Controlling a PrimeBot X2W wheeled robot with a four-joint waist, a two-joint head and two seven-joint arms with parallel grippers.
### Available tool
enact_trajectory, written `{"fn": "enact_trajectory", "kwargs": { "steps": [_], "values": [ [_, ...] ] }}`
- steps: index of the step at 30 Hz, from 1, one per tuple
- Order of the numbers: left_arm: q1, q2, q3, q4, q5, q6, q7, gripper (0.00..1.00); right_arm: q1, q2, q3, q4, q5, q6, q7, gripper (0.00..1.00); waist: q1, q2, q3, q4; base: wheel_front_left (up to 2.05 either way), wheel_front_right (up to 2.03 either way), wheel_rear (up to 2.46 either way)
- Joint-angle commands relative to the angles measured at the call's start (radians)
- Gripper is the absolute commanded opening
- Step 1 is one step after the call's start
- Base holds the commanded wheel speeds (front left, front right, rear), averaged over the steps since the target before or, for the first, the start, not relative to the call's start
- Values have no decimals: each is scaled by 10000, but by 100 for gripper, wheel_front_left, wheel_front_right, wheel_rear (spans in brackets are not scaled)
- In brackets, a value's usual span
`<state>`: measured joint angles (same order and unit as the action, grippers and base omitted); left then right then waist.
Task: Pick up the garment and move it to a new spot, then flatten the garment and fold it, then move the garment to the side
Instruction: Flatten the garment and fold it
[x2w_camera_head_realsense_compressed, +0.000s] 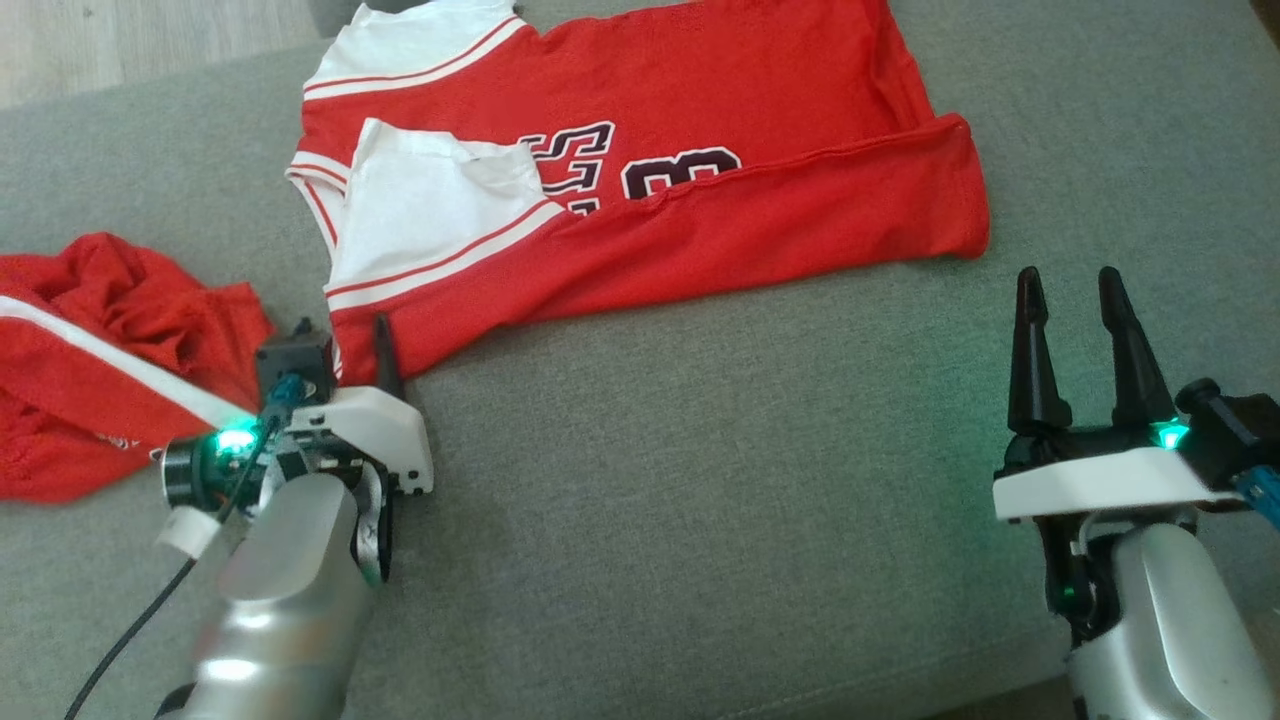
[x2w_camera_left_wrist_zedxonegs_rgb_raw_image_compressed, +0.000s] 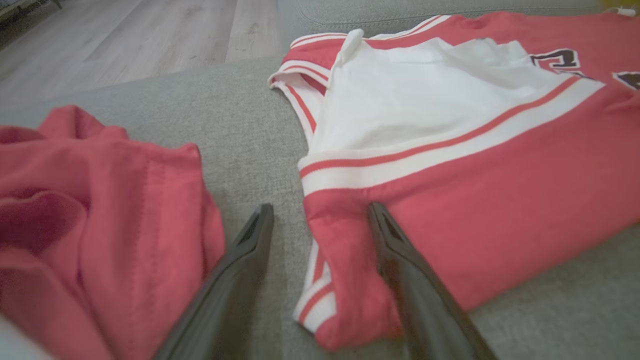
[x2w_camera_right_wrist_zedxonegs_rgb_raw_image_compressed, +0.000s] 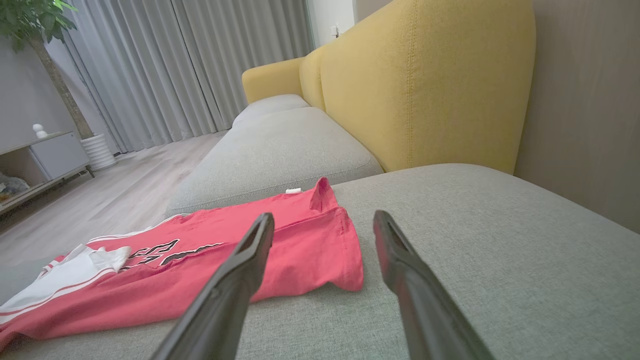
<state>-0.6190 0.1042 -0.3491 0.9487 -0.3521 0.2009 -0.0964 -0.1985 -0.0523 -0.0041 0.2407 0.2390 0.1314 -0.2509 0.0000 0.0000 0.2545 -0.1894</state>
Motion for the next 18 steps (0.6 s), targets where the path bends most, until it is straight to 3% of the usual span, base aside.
{"fn": "enact_trajectory", "kwargs": {
  "steps": [1, 4, 5, 7, 8, 9, 18],
  "values": [
    [-54, 186, 192, 107, -33, -41, 202, 100, -294, 19, 246, -262, 92, -7, -108, 100, 0, 0, -15, 9, 0, 0, 0],
    [-101, 154, 31, 290, -33, -221, 557, 100, -323, 19, 253, -222, 118, -7, -108, 100, 0, 0, -42, 16, 0, 0, 0],
    [-107, 143, -39, 351, -23, -298, 691, 93, -334, 19, 252, -212, 122, -7, -108, 100, 0, 0, -53, 14, 0, 0, 0],
    [-112, 116, -186, 454, -6, -469, 961, 45, -353, 19, 235, -199, 128, -7, -108, 100, 0, 0, -71, 5, 0, 0, 0],
    [-114, 100, -239, 481, -18, -571, 1063, 6, -363, 19, 222, -194, 130, -7, -108, 100, 0, 0, -82, 0, 0, 0, 0],
    [-114, 82, -281, 489, -38, -663, 1136, 0, -371, 19, 208, -188, 131, -7, -108, 100, 0, 0, -92, -5, 0, 0, 0],
    [-286, -67, -216, -455, -195, -674, -63, 0, -640, 20, -196, 70, -417, -7, 54, 100, 0, 0, -228, 163, 0, 0, 0]
  ]
}}
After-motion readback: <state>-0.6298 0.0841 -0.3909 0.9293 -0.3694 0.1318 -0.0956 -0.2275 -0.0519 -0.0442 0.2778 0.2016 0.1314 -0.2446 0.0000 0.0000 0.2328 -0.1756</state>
